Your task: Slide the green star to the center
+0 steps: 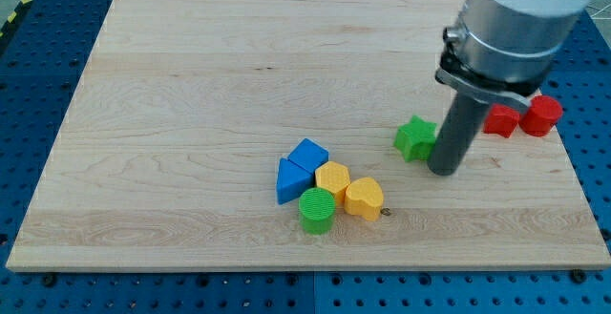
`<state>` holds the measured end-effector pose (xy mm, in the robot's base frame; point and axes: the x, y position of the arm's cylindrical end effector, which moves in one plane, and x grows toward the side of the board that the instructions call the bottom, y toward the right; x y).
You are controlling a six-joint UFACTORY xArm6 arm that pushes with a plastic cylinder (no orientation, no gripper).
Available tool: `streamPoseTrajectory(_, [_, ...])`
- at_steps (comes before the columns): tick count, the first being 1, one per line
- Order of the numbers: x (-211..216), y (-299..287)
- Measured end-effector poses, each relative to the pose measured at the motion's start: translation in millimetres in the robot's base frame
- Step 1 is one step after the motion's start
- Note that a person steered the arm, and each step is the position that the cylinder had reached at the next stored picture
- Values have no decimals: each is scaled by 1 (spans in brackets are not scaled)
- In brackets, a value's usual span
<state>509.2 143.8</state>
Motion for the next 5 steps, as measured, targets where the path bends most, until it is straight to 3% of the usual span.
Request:
streamPoseTrajectory(2, [-47, -19])
streamPoseTrajectory(5, [-50, -81])
